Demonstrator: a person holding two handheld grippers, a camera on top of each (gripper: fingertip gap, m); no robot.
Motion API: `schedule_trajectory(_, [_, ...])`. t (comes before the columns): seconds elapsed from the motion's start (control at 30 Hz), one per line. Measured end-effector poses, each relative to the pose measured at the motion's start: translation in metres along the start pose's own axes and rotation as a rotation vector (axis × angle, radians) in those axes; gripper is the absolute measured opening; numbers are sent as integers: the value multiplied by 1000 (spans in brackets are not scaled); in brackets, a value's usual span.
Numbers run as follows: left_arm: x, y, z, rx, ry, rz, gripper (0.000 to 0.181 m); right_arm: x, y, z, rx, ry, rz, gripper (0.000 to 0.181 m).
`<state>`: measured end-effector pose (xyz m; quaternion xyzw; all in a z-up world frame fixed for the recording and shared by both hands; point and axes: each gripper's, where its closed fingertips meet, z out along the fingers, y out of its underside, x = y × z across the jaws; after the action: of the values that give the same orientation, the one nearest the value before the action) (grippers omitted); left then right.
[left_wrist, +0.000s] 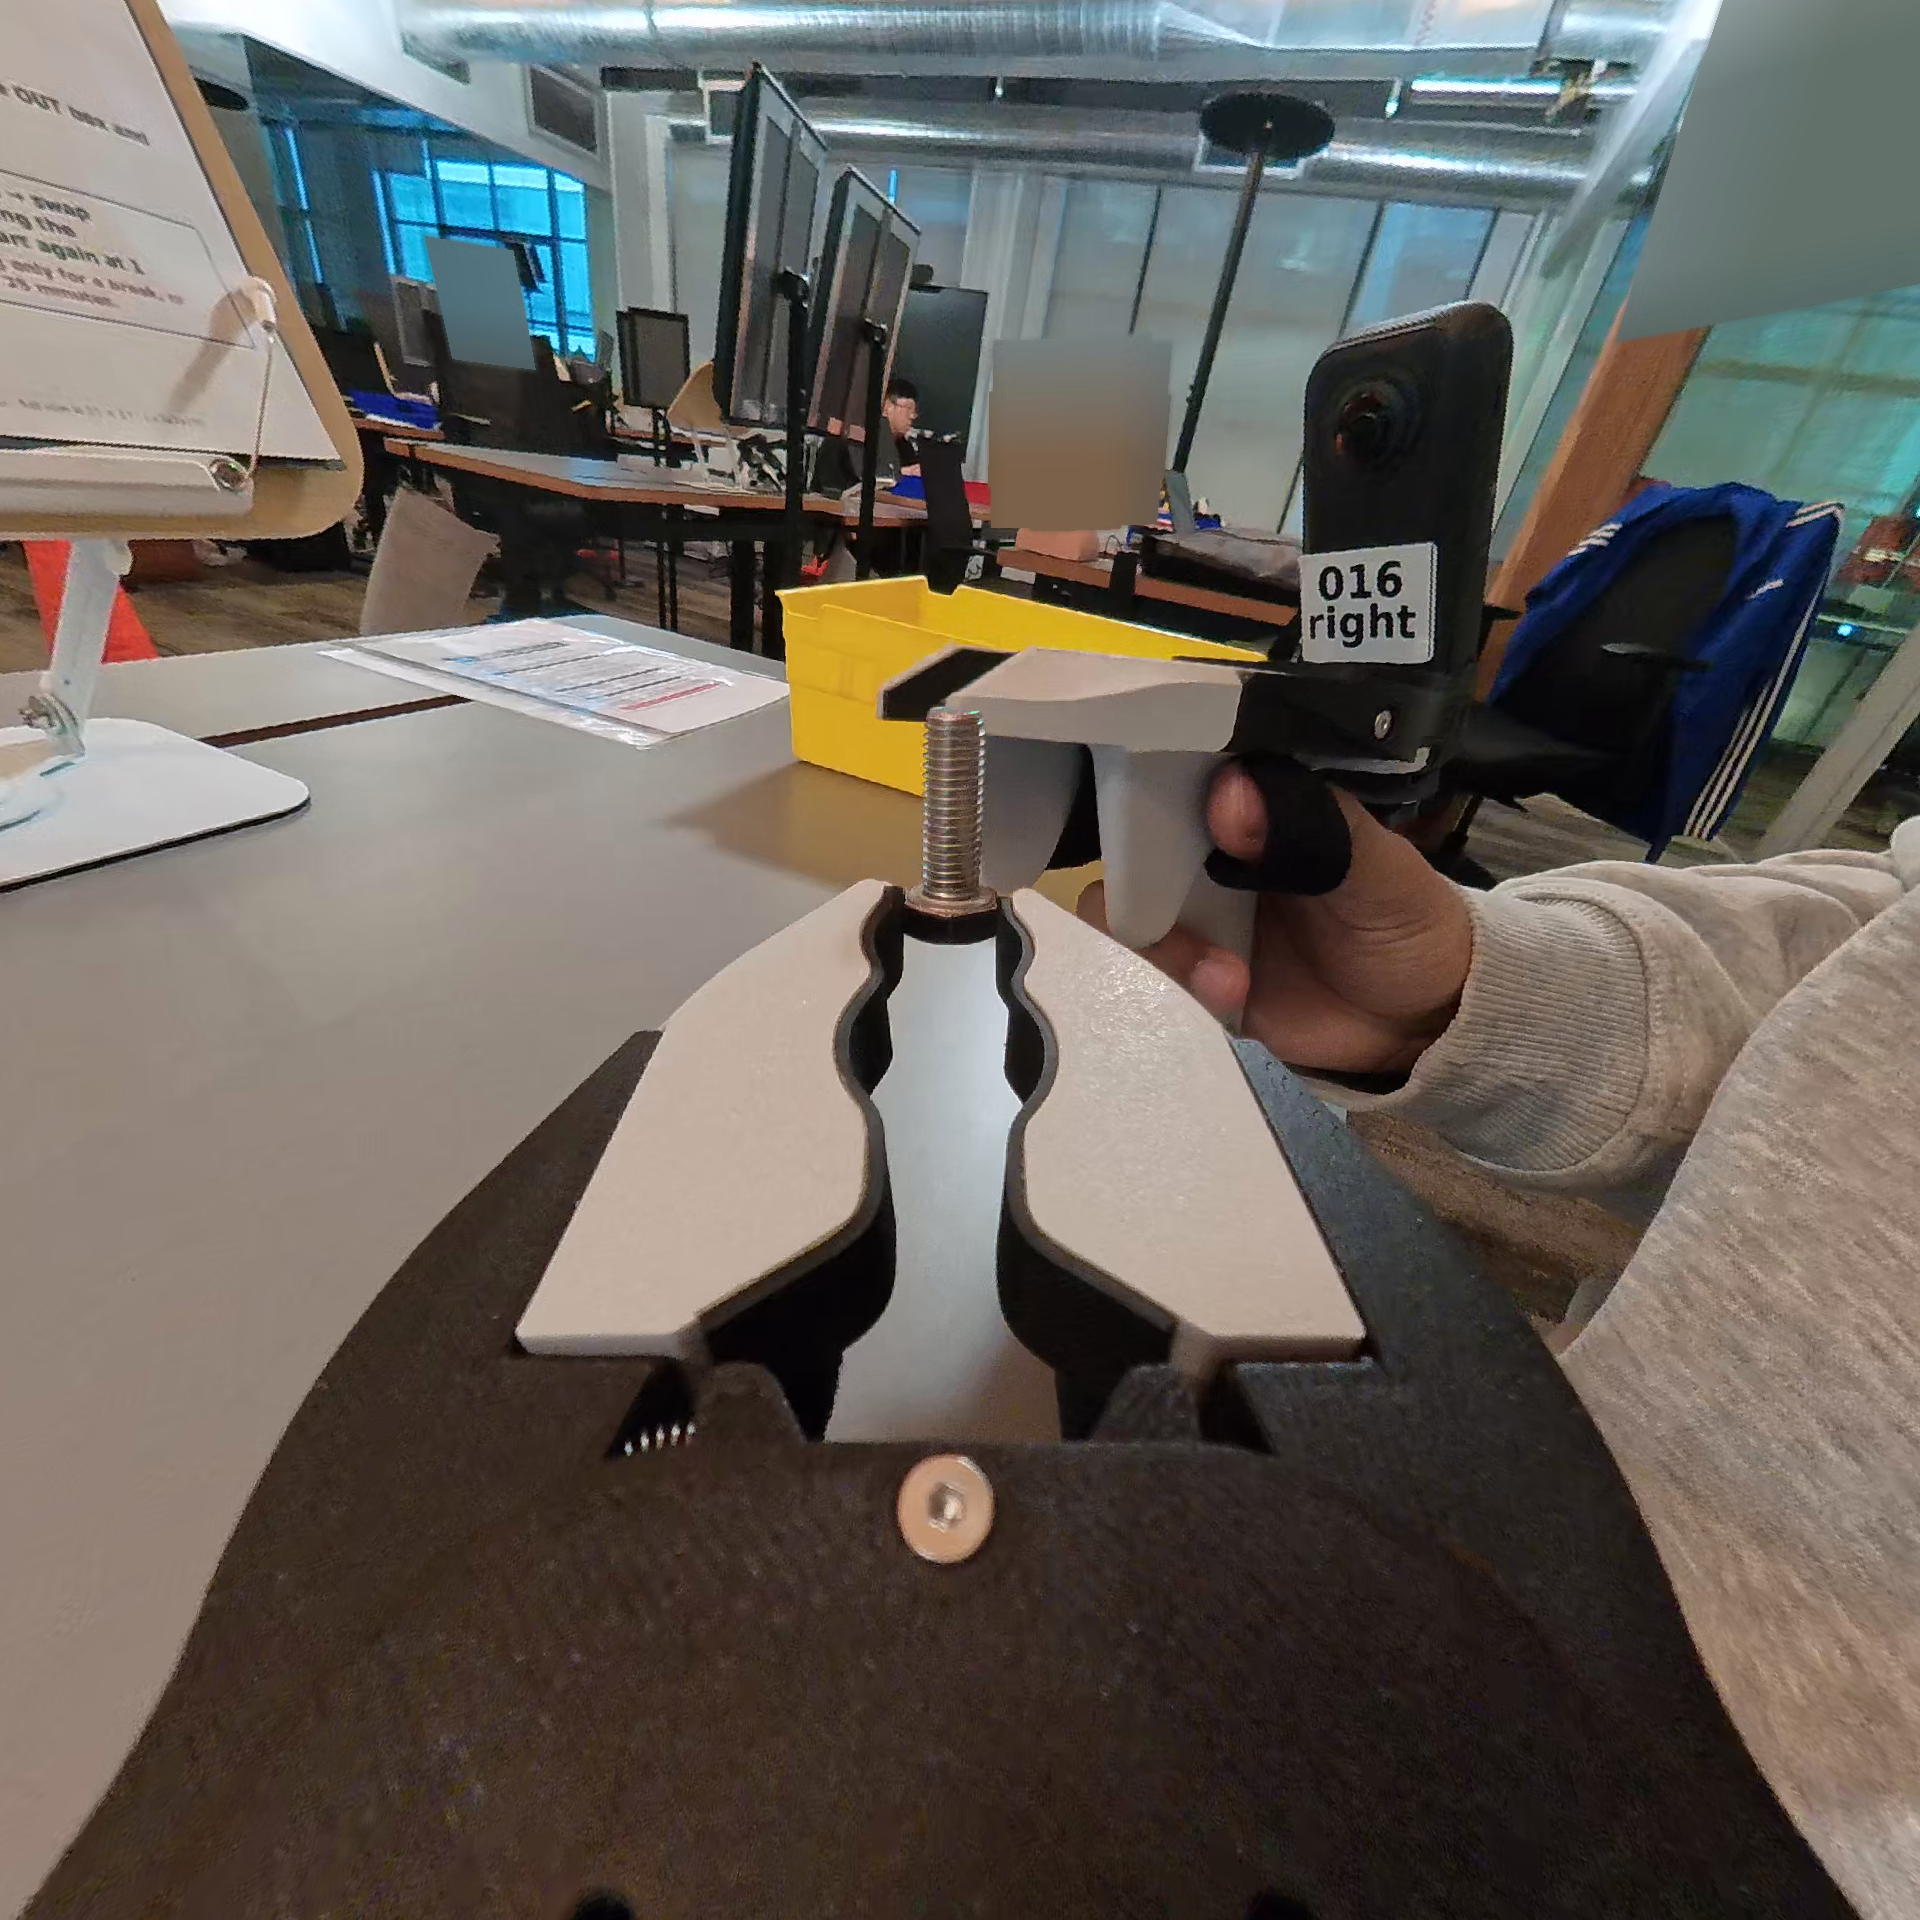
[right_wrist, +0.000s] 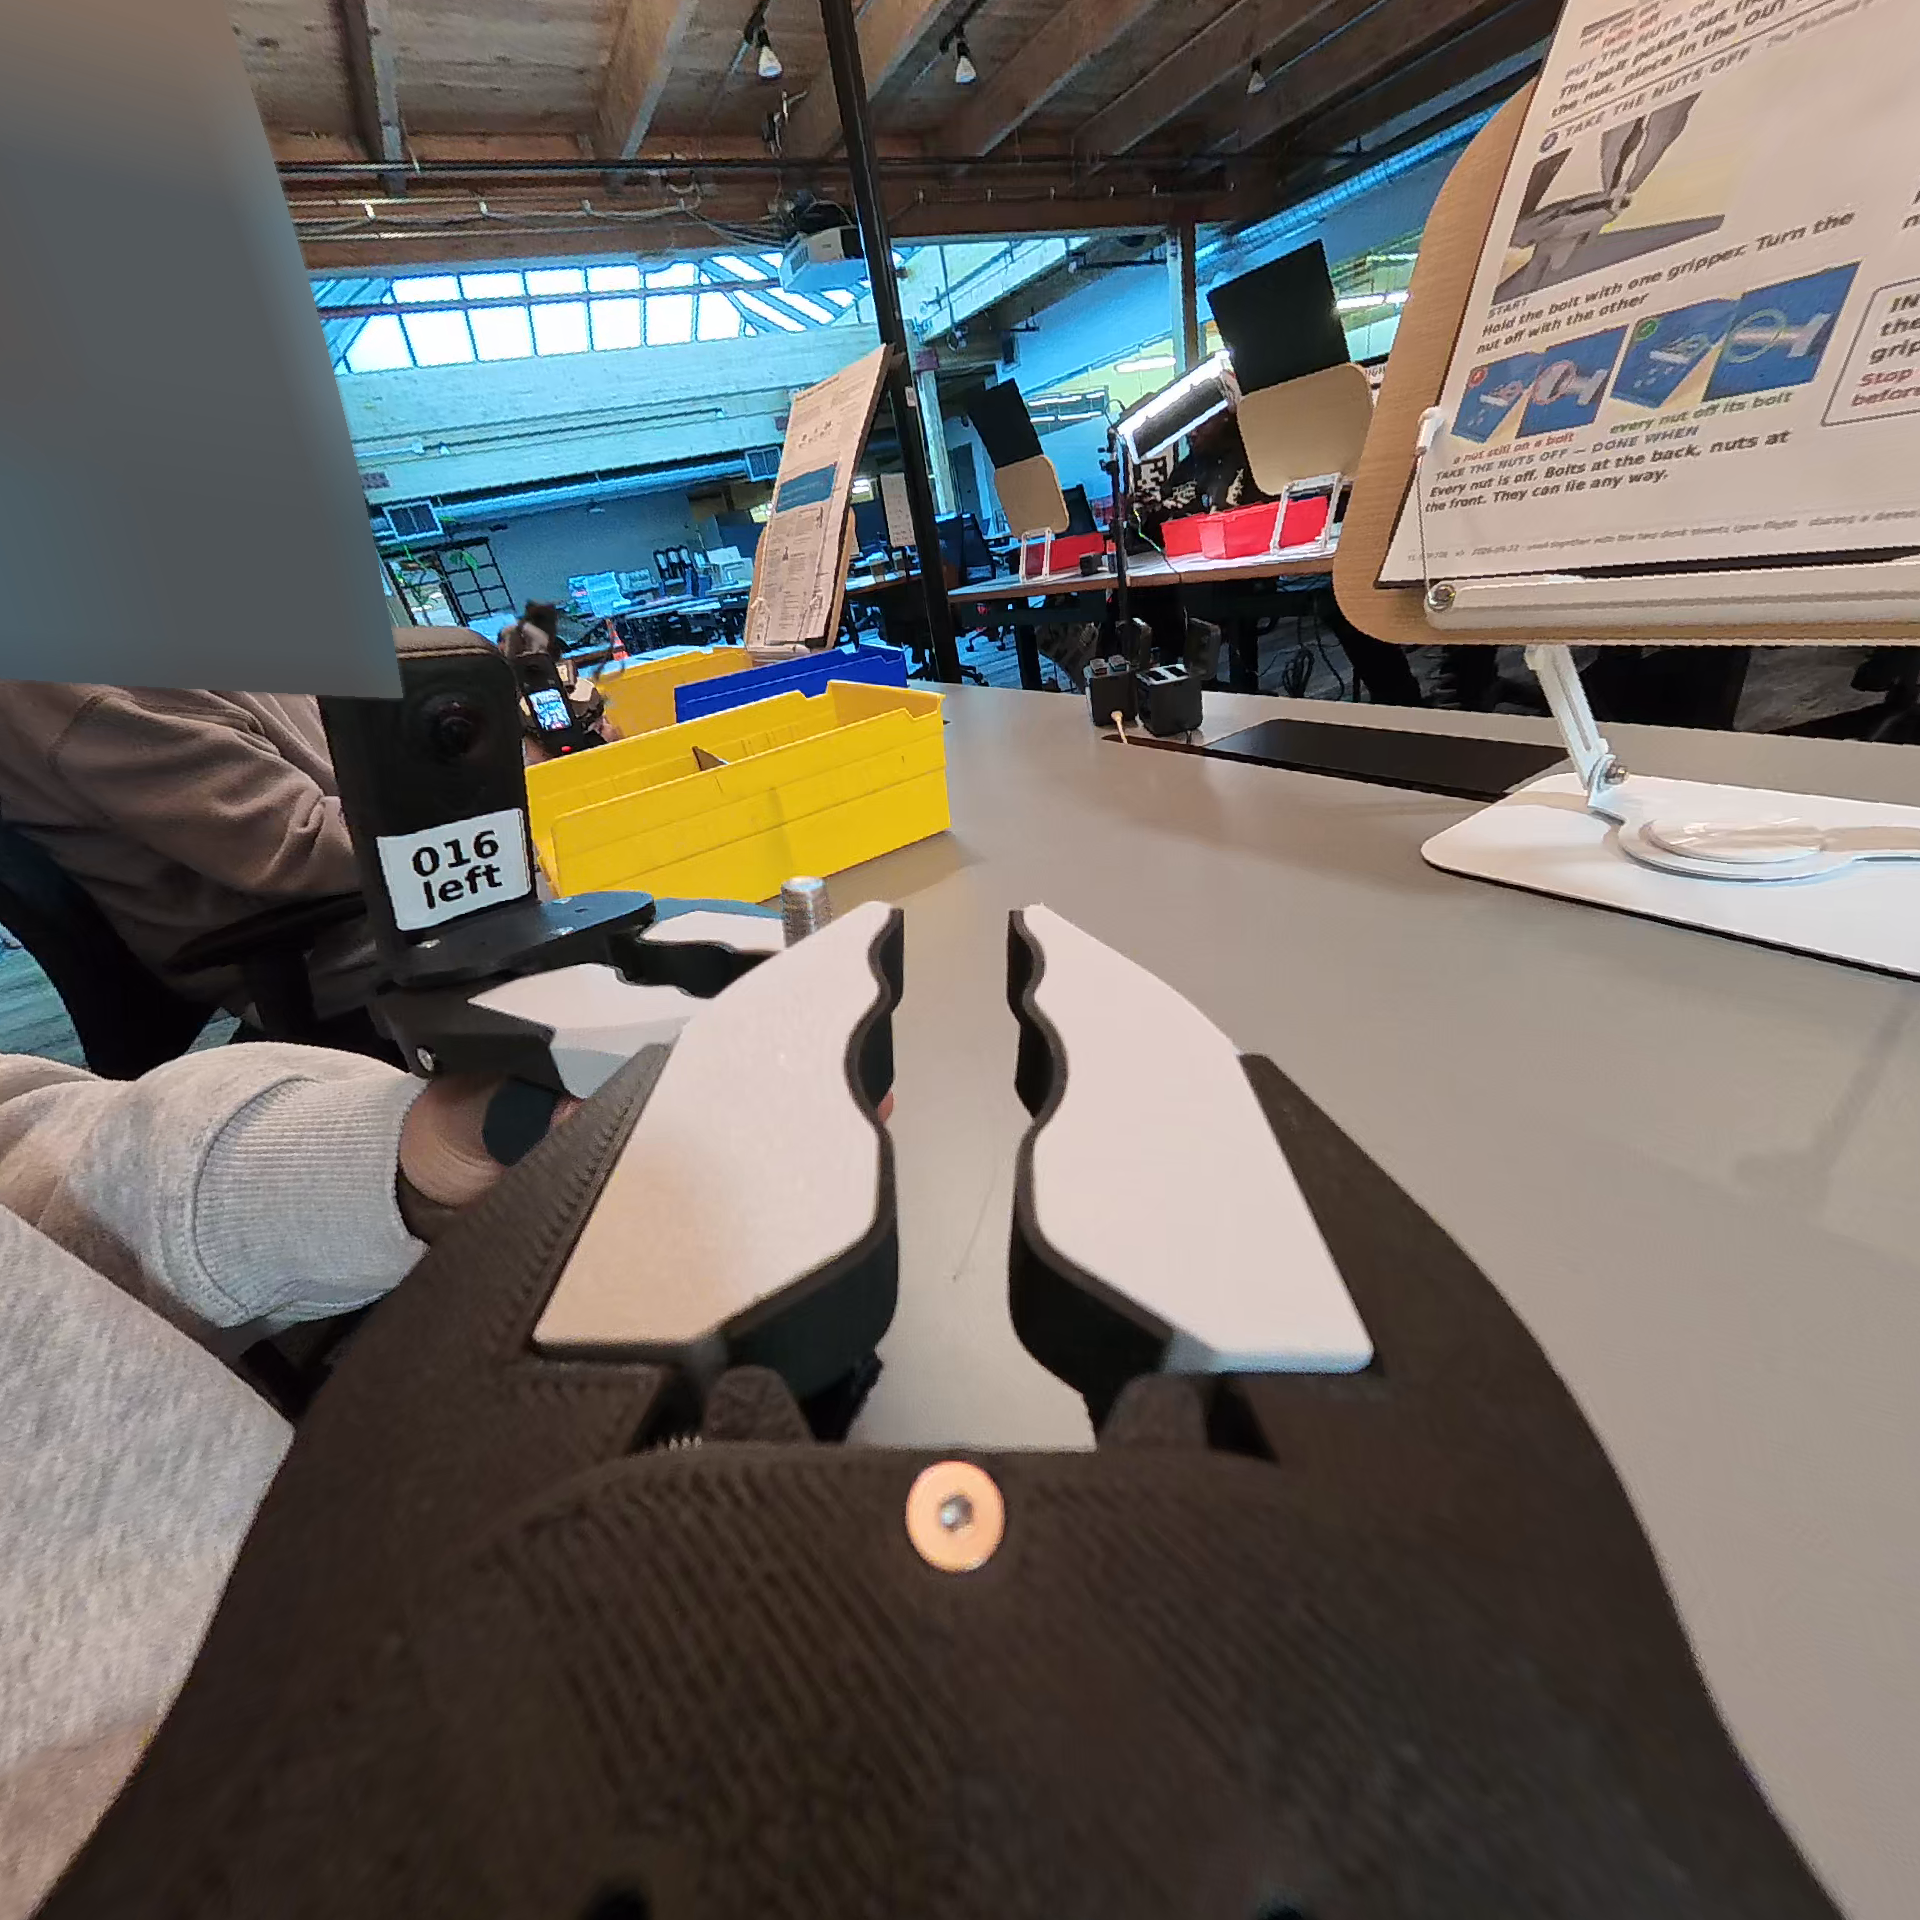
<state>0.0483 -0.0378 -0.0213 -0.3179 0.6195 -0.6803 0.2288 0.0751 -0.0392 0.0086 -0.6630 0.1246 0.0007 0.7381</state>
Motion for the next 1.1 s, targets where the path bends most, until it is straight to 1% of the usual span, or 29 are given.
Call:
schedule_trajectory(0.33, [-2,-2,-1,10,-11,-6,19,1,3,1,-15,3,1,19])
schedule_trajectory(0.47, [-15,2,-2,-29,-112,-12,19,2,4,1,-25,9,-8,18])
schedule_trajectory(0.6, [-12,1,-8,-36,-135,-3,19,4,3,0,-28,20,-20,18])
schedule_trajectory(0.67, [-13,-3,-16,-47,-168,3,19,6,4,-1,-38,29,-34,18])
schedule_trajectory(0.73, [-15,-12,-33,-47,-218,15,19,9,7,-2,-52,43,-58,18])
schedule_trajectory(0.8, [-18,-23,-60,-35,-274,45,19,11,11,-1,-69,48,-73,17])
schedule_trajectory(0.87, [-24,-29,-97,-27,-371,76,19,11,18,2,-92,47,-83,17])
schedule_trajectory(0.93, [-31,-31,-136,0,-472,57,19,9,30,9,-133,39,-90,17])
schedule_trajectory(1.0, [-36,-32,-174,38,-572,26,19,2,40,23,-172,3,-59,17])
schedule_trajectory(1.03, [-36,-33,-188,53,-607,17,19,-6,43,33,-190,-41,-22,18])
schedule_trajectory(1.1, [-34,-36,-207,75,-635,27,19,-26,46,60,-244,-155,40,19])
